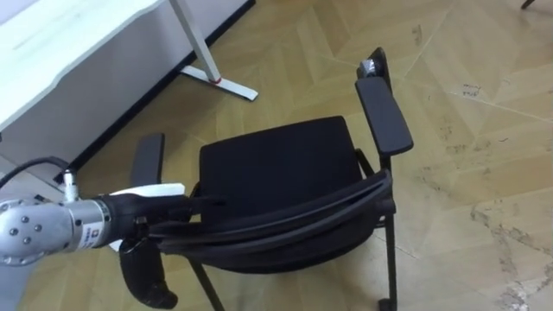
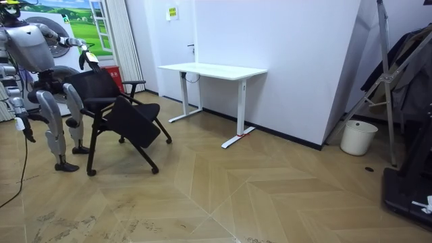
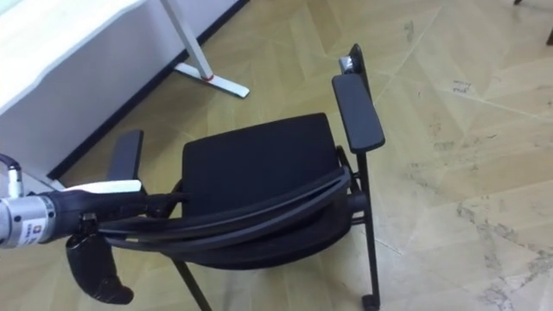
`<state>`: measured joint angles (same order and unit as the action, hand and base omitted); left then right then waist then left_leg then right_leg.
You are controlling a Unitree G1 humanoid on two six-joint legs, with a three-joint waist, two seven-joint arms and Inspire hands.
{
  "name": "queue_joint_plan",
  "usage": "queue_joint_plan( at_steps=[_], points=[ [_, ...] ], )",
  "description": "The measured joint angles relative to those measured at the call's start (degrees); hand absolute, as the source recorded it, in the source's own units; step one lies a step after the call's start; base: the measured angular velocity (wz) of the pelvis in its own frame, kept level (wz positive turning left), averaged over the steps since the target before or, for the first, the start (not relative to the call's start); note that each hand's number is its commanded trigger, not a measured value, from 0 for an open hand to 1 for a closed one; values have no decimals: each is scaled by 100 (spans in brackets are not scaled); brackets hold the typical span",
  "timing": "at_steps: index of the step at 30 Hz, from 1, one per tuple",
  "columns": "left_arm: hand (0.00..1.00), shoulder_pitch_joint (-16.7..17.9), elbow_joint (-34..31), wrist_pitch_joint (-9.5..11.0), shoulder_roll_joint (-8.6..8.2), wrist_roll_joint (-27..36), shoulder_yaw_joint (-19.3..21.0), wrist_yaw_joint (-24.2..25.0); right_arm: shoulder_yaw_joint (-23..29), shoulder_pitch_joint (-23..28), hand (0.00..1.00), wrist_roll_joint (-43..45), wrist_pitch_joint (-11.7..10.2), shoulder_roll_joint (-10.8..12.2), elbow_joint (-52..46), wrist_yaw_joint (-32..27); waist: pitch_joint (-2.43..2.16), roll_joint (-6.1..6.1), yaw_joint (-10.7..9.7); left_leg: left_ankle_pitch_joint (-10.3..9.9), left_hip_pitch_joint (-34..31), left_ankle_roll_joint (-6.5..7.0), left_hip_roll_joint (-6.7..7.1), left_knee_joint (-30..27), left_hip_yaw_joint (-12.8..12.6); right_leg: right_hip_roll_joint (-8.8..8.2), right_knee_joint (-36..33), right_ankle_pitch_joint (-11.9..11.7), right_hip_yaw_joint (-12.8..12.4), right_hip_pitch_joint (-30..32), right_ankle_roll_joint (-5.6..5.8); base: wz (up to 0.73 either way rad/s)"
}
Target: Push chair
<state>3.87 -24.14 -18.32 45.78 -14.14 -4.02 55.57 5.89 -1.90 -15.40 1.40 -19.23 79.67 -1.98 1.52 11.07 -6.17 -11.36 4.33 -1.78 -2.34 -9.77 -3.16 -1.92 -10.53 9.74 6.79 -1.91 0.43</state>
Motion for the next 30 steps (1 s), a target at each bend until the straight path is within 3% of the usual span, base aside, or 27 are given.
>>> queue_joint_plan(
  at_steps=[8, 12, 15, 18, 21, 23, 25, 30],
  points=[
    [0, 19, 77, 357, -79, 1, 283, -477, -14, -32, 0, -95, -245, 8, -219, -178, -42, 3, 68, 0, -49, 0, -5, 4, -72, -1, -14, 0, 18, 51, -1, 0],
    [0, 35, 488, 541, -488, -131, 340, -830, -7, 82, 0, -94, -279, 46, -411, -264, -46, -75, 33, 0, 2, 0, -12, 10, -119, 2, -23, 0, 21, 8, -1, 0],
    [0, 146, 811, 611, -814, -343, 341, -1117, -11, 125, 0, -49, -290, 121, -413, -319, -88, -197, -9, 0, 50, 0, -11, 14, -140, 3, -22, 0, 6, -31, -1, -3],
    [0, 269, 981, 697, -1128, -610, 326, -1363, -18, 222, 0, -55, -307, 216, -430, -347, -80, -383, -28, 0, 56, 0, -12, 15, -142, 8, -13, 0, -17, -50, -2, 2],
    [0, 328, 1259, 732, -1436, -684, 299, -1558, -35, 253, 0, -60, -307, 371, -436, -436, -22, -535, -24, 0, 96, 0, -12, 14, -143, 12, 1, 0, -24, -113, -1, 3],
    [0, 310, 1334, 816, -1605, -801, 269, -1772, -68, 252, 0, -55, -311, 418, -423, -437, -27, -603, -54, 0, 92, 0, -8, 15, -144, 13, 23, -12, -35, -102, 12, 0],
    [0, 320, 1548, 934, -1758, -810, 249, -2017, -63, 263, 0, -56, -332, 418, -432, -489, -63, -583, -66, 0, 104, 0, 0, 24, -171, 11, 77, -48, -37, -130, 23, -5],
    [0, 355, 1893, 1004, -1816, -1052, 171, -2164, 1, 274, 0, -54, -331, 416, -441, -566, -105, -487, -163, 1, 193, 1, -9, 32, -307, 12, 73, -48, -76, -185, 23, -7]
  ],
)
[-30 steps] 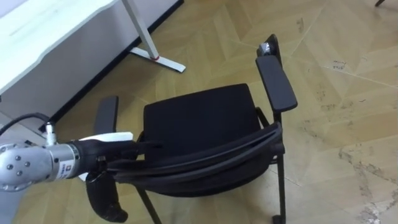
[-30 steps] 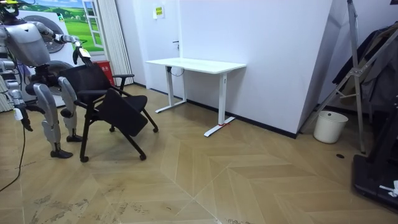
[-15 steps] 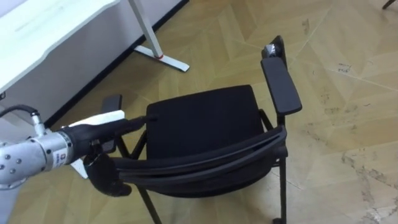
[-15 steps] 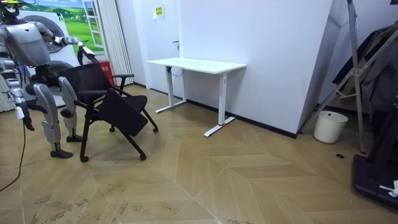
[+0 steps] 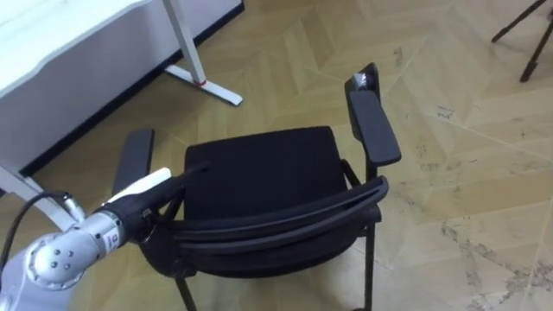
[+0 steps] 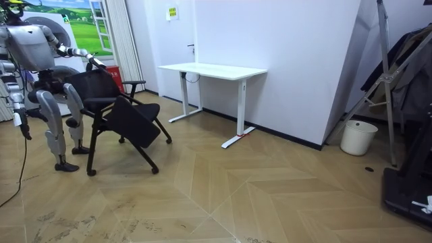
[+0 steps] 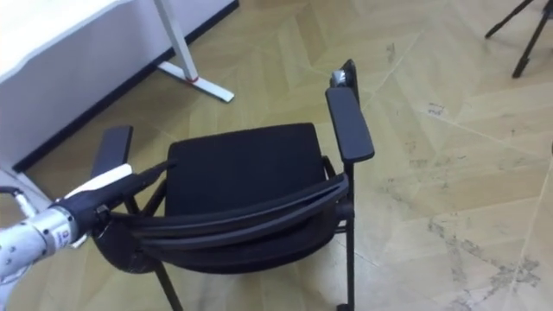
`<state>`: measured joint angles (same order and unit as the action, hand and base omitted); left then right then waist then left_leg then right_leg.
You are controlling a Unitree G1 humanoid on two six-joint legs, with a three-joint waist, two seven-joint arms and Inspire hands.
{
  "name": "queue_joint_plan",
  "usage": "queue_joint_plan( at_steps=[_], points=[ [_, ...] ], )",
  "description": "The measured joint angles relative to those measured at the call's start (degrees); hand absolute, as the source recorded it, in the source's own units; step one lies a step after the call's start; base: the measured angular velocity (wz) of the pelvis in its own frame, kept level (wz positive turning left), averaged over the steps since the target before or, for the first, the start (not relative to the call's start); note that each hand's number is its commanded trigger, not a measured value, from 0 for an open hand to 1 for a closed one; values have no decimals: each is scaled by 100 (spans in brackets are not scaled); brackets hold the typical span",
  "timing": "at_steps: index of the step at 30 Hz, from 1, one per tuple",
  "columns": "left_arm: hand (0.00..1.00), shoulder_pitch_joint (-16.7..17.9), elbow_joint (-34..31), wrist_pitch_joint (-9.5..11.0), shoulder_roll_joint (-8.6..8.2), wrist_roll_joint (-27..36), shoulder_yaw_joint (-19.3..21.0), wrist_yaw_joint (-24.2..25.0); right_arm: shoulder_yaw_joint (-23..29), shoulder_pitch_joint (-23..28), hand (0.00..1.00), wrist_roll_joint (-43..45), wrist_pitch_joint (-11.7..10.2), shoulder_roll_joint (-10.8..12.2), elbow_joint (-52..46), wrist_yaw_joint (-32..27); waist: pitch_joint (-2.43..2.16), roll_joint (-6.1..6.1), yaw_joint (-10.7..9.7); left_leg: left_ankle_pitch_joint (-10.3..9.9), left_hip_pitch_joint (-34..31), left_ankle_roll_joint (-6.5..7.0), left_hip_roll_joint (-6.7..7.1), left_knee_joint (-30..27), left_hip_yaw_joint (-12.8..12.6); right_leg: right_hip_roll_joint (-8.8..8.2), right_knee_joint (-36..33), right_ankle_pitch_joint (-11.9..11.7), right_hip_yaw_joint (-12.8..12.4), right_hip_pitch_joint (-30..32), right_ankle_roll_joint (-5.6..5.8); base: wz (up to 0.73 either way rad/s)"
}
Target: Push chair
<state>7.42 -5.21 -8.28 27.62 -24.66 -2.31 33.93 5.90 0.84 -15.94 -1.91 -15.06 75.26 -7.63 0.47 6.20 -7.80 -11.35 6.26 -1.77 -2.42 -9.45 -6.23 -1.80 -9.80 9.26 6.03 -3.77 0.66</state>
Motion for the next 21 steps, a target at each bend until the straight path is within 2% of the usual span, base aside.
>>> queue_joint_plan(
  at_steps=[4, 11, 12, 13, 14, 15, 16, 21],
  points=[
    [0, -2, 203, 77, -26, -87, -48, -130, -2, -29, 0, 9, 1, 7, 0, -2, 13, 22, 1, 0, 119, 0, -12, 3, -165, 9, -4, 35, -94, -19, -1, -9],
    [0, -15, 343, 140, -23, -142, -203, -460, -7, -27, 0, 31, 9, 6, -2, -62, 14, 21, -47, 0, 139, 0, -7, 11, -178, 3, -19, 32, -121, -39, 7, 0],
    [19, -30, 360, 140, -22, -176, -232, -495, -8, -28, 0, 38, 10, 7, -10, -94, 14, 22, -52, 0, 138, 0, -7, 11, -179, 1, -19, 32, -118, -38, 7, 4],
    [31, -34, 379, 155, -22, -187, -242, -518, -6, -29, 0, 44, 10, 6, -20, -108, 15, 22, -52, 0, 136, 0, -8, 11, -179, 2, -21, 31, -122, -34, 8, 0],
    [70, -32, 374, 164, -16, -187, -247, -529, -6, -29, 0, 43, 9, 6, -29, -110, 15, 22, -55, 0, 130, 0, -8, 11, -180, 3, -21, 31, -122, -32, 8, 0],
    [87, -32, 376, 171, -9, -186, -256, -557, -6, -29, 0, 45, 9, 3, -48, -117, 15, 22, -60, 0, 123, 1, -8, 11, -183, 3, -22, 30, -122, -23, 9, 0],
    [100, -26, 378, 194, -9, -185, -256, -569, -7, -29, 0, 44, 10, 3, -53, -123, 16, 22, -52, 0, 125, 1, -8, 11, -192, 3, -25, 30, -129, -18, 10, 0],
    [100, 30, 269, 260, 126, -203, -368, -569, -8, -32, 0, 42, 10, -8, -59, -175, 22, 36, -46, 0, 122, 1, -7, 11, -191, -2, -14, 28, -129, -14, 12, 0]
  ],
)
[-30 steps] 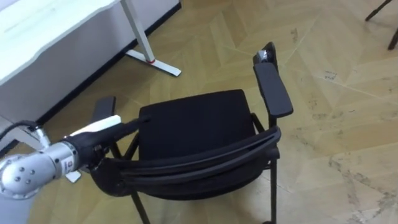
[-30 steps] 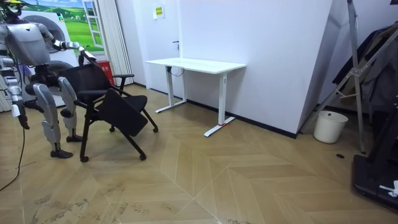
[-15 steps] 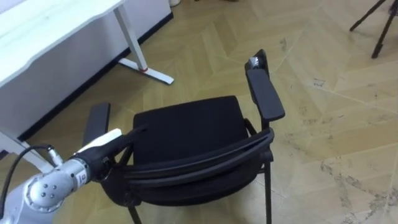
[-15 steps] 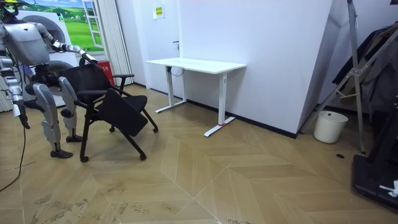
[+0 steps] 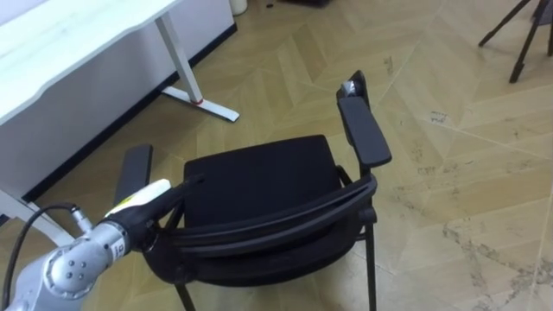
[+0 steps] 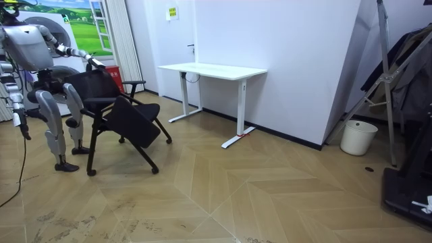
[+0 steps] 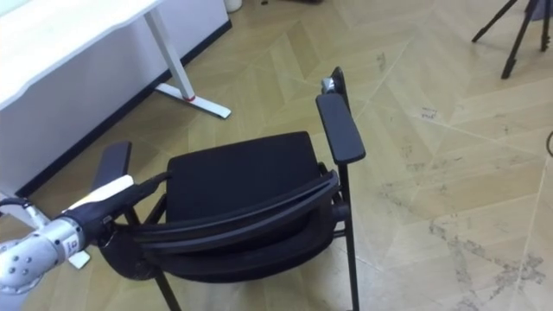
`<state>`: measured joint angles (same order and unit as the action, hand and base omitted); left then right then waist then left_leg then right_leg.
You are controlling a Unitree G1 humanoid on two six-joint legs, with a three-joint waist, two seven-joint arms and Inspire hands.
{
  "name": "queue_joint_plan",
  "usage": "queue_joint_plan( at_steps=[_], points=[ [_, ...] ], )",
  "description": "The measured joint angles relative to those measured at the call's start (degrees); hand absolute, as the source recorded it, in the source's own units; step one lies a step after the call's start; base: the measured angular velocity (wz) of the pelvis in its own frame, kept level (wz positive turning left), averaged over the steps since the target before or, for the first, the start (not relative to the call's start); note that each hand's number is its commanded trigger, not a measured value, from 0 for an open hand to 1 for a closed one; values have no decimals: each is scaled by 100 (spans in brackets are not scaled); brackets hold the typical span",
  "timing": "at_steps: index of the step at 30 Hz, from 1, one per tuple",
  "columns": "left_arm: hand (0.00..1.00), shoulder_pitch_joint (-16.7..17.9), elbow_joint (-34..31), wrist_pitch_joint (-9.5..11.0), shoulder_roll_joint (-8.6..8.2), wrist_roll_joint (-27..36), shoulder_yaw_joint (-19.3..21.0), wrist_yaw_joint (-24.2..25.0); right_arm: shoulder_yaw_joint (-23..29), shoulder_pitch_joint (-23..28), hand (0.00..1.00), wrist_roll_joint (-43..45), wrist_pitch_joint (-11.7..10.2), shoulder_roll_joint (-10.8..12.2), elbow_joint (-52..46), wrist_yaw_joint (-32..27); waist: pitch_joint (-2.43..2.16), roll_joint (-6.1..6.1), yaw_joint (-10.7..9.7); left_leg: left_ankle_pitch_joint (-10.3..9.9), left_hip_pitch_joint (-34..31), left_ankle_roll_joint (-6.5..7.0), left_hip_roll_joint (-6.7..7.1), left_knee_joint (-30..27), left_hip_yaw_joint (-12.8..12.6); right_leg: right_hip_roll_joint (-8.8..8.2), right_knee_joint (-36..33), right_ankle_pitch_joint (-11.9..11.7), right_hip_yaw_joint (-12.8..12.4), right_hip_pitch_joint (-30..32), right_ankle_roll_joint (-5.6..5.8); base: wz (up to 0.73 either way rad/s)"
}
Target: Push chair
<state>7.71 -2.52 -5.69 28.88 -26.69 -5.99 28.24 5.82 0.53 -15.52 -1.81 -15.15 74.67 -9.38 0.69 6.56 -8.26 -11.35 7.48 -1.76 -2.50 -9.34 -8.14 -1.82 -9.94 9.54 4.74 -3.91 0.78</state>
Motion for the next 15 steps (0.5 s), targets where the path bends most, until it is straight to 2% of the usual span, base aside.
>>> queue_joint_plan(
  at_steps=[3, 6, 15],
  points=[
    [100, 61, -93, 49, 118, -98, -99, -1, 2, 3, 0, 7, 0, -4, 22, -6, 5, 17, -6, 0, 3, 0, 0, 0, 0, 1, 2, 0, 0, -6, 0, 0],
    [100, 102, -148, 108, 144, -237, -133, 0, 2, 5, 0, 5, 1, -14, 22, -6, 4, 30, -11, 0, 2, 0, 1, -4, 0, 1, 0, -1, -1, -4, -1, 0],
    [100, 123, -148, 159, 89, -440, -224, -276, 4, 12, 0, -24, -1, -18, 23, 8, 2, 27, -15, 0, -6, 0, -1, -3, 2, 4, -6, -14, 10, 13, 1, 0]
  ],
)
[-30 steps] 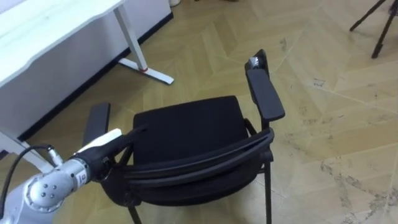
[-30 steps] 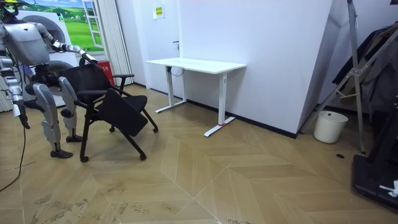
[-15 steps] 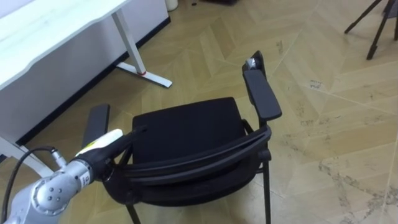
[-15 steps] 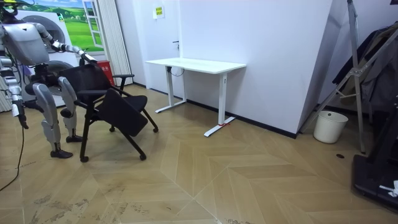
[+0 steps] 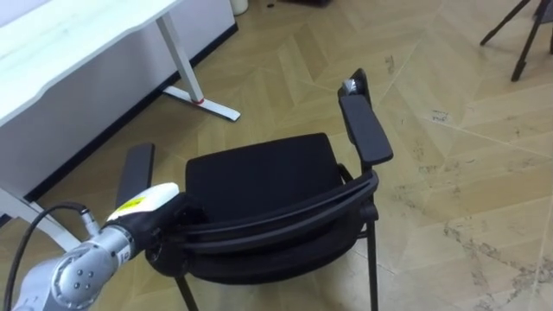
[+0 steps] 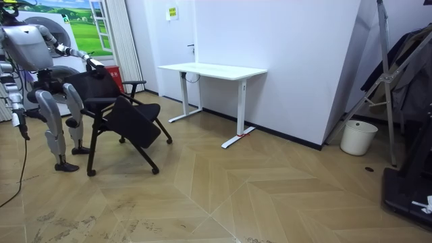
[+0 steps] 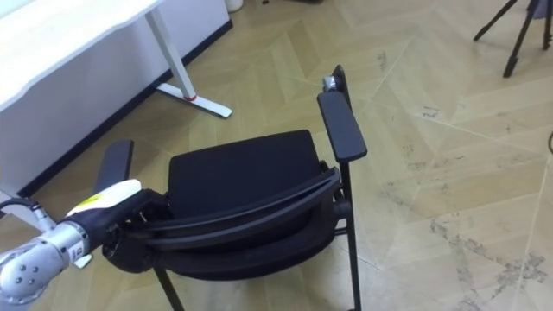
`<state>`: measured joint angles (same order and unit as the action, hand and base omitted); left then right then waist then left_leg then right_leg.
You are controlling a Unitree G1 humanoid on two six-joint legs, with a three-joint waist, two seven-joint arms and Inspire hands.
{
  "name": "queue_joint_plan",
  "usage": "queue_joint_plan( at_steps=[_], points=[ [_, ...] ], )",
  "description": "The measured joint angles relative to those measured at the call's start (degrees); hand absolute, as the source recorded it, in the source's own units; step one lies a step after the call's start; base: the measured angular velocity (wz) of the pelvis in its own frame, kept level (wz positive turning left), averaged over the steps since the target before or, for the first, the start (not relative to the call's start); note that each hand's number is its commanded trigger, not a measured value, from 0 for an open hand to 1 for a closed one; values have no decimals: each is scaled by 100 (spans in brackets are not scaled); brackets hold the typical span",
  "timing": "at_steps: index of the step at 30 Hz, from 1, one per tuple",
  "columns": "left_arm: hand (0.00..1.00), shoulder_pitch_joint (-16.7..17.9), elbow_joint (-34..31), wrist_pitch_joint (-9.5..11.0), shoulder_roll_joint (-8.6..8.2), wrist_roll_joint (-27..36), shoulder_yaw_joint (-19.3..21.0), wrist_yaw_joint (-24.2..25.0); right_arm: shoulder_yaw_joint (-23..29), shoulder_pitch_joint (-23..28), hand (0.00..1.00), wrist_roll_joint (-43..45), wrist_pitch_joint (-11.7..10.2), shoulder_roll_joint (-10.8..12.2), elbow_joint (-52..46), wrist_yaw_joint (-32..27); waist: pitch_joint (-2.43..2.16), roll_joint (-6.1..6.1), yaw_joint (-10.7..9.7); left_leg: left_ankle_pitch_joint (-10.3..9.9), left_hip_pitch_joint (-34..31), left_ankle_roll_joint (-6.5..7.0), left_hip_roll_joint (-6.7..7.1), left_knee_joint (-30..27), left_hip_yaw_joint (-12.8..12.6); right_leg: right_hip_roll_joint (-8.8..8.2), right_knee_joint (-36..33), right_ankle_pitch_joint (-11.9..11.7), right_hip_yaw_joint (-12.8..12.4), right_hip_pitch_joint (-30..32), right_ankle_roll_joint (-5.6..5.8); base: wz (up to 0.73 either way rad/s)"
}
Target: Push chair
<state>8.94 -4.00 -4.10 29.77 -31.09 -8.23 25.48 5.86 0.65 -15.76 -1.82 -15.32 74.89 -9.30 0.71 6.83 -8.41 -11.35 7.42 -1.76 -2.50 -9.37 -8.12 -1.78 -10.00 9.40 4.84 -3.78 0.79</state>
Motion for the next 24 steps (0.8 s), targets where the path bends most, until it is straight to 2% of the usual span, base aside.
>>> queue_joint_plan(
  at_steps=[4, 11, 17, 20, 24],
  points=[
    [100, 0, -3, 0, -4, 1, 0, -18, 0, -6, 0, 0, 0, -1, -3, 6, -4, 6, -2, 0, -5, 0, -1, 4, 0, 1, 0, 0, 3, 2, 0, 0],
    [100, 3, -1, -6, -8, 11, -14, -18, -2, -4, 0, -49, 0, -64, -1, 90, -37, 53, -51, 0, -61, 0, -1, 4, 4, -1, 14, -2, 61, -1, -2, 3],
    [100, -34, 1, -5, -6, 18, -13, -26, -2, 42, 0, -311, -2, -102, 50, 346, -24, 29, -74, 0, -33, 0, -3, -1, 3, -4, 15, -2, 37, -8, -2, 1],
    [100, -46, -9, -3, 1, 13, 4, -40, 72, 197, 0, -929, -33, -97, 201, 476, -3, -5, -74, 0, -21, 0, -4, 0, -30, -4, 24, -1, 17, -11, -1, -4],
    [100, -59, -24, -6, 22, 22, 69, -14, 798, 585, 0, -1941, -35, -89, 397, 647, 1, -17, -117, -3, -36, 1, -3, 1, -37, 0, 33, 1, -8, 10, 2, -2]
  ],
)
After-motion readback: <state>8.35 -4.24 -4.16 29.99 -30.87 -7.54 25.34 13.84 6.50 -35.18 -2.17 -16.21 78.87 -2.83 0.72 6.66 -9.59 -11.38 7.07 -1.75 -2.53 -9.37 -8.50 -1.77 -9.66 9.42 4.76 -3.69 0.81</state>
